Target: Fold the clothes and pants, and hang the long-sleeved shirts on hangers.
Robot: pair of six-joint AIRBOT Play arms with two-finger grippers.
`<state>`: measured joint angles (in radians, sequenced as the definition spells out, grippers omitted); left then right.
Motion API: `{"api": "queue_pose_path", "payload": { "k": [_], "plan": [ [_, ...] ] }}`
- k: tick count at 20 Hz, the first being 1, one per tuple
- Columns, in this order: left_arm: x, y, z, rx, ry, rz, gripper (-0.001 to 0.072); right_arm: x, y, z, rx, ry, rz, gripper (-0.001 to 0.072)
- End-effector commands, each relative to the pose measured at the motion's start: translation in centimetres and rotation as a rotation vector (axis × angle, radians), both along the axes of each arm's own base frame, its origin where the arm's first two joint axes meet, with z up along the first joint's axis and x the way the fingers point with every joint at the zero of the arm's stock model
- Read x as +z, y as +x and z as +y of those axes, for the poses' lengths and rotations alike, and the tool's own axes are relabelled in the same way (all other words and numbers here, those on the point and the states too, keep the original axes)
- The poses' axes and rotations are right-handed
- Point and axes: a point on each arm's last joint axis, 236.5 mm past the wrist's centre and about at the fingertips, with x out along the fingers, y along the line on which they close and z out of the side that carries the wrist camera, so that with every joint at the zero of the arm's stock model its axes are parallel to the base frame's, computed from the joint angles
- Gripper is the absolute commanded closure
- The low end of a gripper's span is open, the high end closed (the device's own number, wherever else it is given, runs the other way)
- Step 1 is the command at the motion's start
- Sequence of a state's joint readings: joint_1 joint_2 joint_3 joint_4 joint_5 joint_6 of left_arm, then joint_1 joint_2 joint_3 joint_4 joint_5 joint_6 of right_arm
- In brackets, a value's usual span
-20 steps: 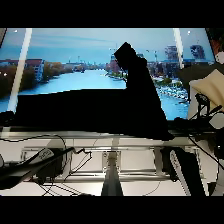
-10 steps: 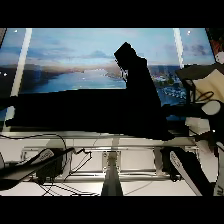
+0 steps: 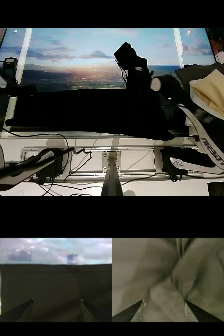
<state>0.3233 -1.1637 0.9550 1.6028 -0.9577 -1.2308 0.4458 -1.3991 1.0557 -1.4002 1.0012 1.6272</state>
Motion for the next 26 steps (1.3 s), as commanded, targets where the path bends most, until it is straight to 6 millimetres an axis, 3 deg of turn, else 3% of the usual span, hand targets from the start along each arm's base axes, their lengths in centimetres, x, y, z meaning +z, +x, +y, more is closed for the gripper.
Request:
{"api": "queue_pose_path", "payload": {
  "k": [1, 4, 6, 8, 9, 11, 12, 13, 16, 19, 22, 26],
  "plan": [
    [0.0, 0.4, -0.9, -0.027, 0.002, -0.002, 0.0050, -1.9, 2.7, 1.6, -0.153, -0.072, 0.014, 0.0154],
    [0.1, 0.6, -0.7, -0.028, 0.009, -0.012, 0.0050, -3.8, 1.4, 0.6, -0.161, -0.136, 0.095, 0.0161],
    [0.3, 0.9, -0.7, -0.028, 0.013, -0.026, 0.0050, -4.7, -0.2, -1.5, -0.147, -0.239, 0.164, 0.0161],
    [0.4, 1.1, -0.6, -0.028, 0.015, -0.036, 0.0050, -4.6, -0.3, -3.1, -0.130, -0.310, 0.163, 0.0165],
    [0.4, 1.1, -0.6, -0.028, 0.016, -0.036, 0.0050, -4.3, -0.1, -3.5, -0.125, -0.328, 0.154, 0.0224],
    [0.4, 1.1, -0.6, -0.028, 0.015, -0.036, 0.0050, -3.6, 0.9, -3.7, -0.121, -0.339, 0.124, 0.0555],
    [0.4, 1.1, -0.7, -0.028, 0.012, -0.037, 0.0053, -3.1, 1.5, -3.6, -0.118, -0.340, 0.103, 0.0674],
    [0.4, 1.2, -0.8, -0.026, 0.004, -0.039, 0.0056, -2.5, 2.2, -3.3, -0.114, -0.331, 0.083, 0.0696],
    [0.4, 1.7, -2.3, -0.007, -0.072, -0.065, 0.0056, 1.2, 4.6, -1.8, -0.006, -0.290, -0.018, 0.0695],
    [0.9, 2.7, -5.2, 0.029, -0.222, -0.115, 0.0056, 6.7, 6.2, -1.5, 0.104, -0.283, -0.122, 0.0696],
    [1.5, 3.4, -7.2, 0.057, -0.335, -0.151, 0.0056, 10.6, 5.1, -5.1, 0.187, -0.382, -0.140, 0.0696],
    [1.6, 3.5, -7.5, 0.061, -0.352, -0.156, 0.0056, 13.1, 2.8, -14.5, 0.140, -0.508, -0.002, 0.0696]
  ]
}}
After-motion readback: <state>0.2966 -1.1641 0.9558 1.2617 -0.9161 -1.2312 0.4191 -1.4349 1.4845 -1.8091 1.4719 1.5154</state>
